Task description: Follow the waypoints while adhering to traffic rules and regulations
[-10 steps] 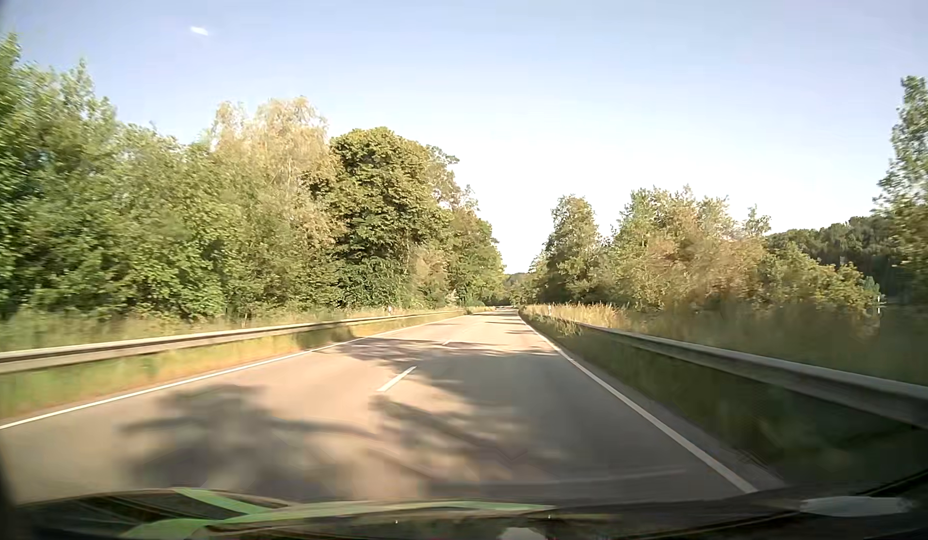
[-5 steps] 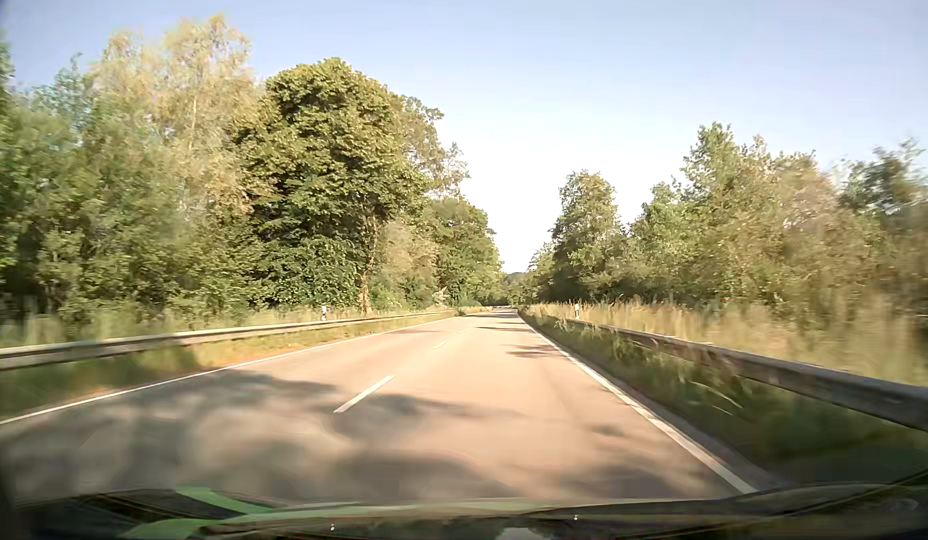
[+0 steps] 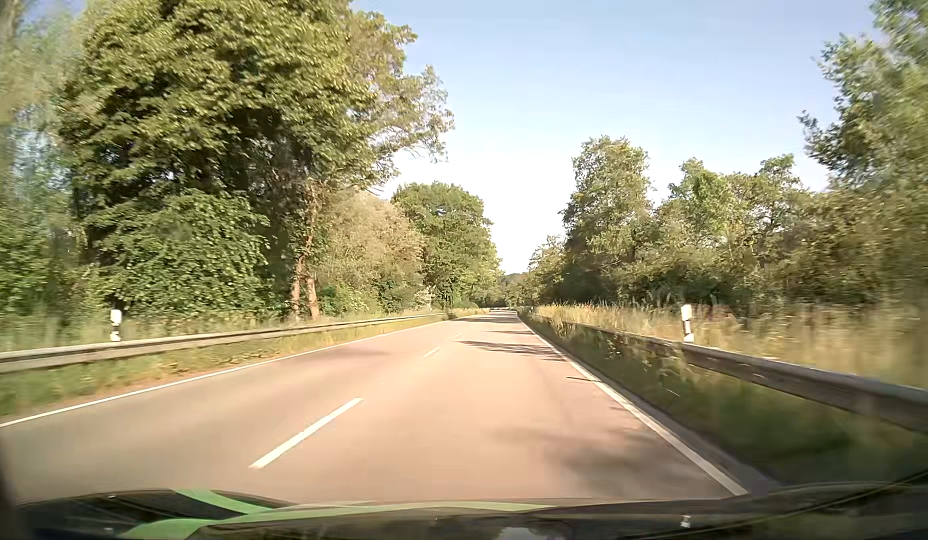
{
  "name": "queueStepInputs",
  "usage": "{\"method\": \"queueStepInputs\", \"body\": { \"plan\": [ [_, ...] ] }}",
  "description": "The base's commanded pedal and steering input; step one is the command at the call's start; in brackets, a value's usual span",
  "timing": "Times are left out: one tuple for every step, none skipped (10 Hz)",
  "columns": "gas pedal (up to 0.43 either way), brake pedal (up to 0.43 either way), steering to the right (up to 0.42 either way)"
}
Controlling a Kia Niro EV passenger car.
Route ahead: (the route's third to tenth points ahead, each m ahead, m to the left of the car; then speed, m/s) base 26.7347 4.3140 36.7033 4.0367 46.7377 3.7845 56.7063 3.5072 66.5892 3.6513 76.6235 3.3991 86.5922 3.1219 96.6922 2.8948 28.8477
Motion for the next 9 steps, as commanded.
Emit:
{"method": "queueStepInputs", "body": {
  "plan": [
    [0.240, 0.000, -0.001],
    [0.228, 0.000, -0.001],
    [0.228, 0.000, -0.001],
    [0.240, 0.000, -0.001],
    [0.240, 0.000, -0.001],
    [0.260, 0.000, -0.001],
    [0.268, 0.000, -0.001],
    [0.268, 0.000, -0.001],
    [0.260, 0.000, -0.001]
  ]
}}
